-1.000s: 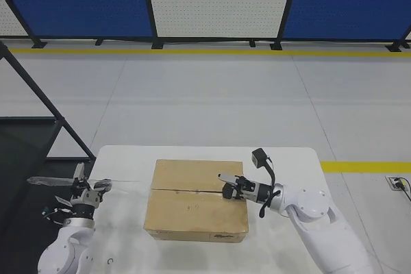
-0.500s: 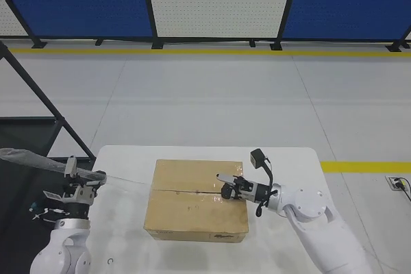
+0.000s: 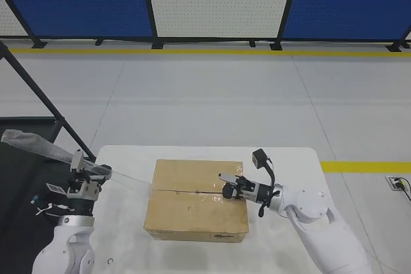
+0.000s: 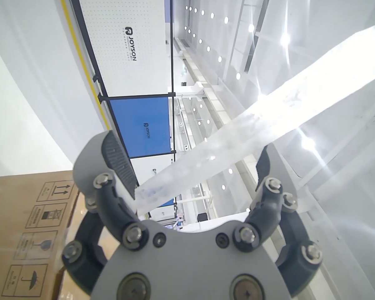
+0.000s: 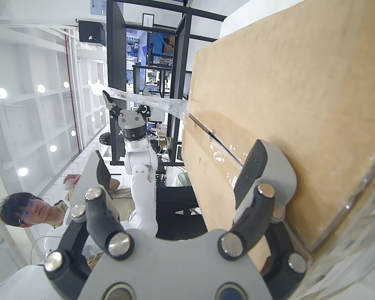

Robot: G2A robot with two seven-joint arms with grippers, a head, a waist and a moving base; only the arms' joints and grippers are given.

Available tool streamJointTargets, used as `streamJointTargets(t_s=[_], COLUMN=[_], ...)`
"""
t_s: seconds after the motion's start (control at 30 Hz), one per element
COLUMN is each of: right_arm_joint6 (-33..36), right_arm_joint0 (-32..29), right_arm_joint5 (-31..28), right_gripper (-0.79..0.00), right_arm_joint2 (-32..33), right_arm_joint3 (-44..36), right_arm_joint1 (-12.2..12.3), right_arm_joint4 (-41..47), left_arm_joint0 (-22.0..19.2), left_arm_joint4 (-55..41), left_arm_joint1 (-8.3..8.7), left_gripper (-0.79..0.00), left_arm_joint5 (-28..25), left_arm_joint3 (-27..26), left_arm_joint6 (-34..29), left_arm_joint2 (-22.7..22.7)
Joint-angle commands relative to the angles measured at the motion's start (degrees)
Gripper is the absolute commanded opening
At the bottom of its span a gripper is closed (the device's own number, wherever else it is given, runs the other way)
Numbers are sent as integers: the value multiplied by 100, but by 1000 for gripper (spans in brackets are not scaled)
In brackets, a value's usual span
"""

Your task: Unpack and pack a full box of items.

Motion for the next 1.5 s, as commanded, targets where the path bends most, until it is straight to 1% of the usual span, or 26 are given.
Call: streamJointTargets(t_s=[0.0,0.27,0.67,0.83,1.2,1.47], right_arm_joint6=[-5,-15,-59,-86,-109,-114], right_arm_joint0=[-6,-18,0,-5,-30,-11], right_arm_joint5=[-1,-2,9,11,25,40], right_gripper=[0,0,0,0,0,0], right_arm_joint2=[5,20,31,43,99,106], right_arm_joint3=[0,4,68,86,79,121], right_arm_joint1=[2,8,8,8,21,21], right_arm_joint4=[5,19,68,102,160,196], left_arm_joint0=[-4,33,66,9,-95,-102], left_arm_joint4=[79,423,871,1114,1593,2033], left_arm_joint1=[-8,-39,-69,-83,-135,-151], left_gripper=[0,0,0,0,0,0], left_arm_joint5=[2,-48,1,84,191,177], left_arm_joint3=[-26,-232,-576,-665,-744,-839], left_arm_joint6=[14,-12,-251,-370,-584,-743], left_arm_joint2=[36,162,331,484,976,1152])
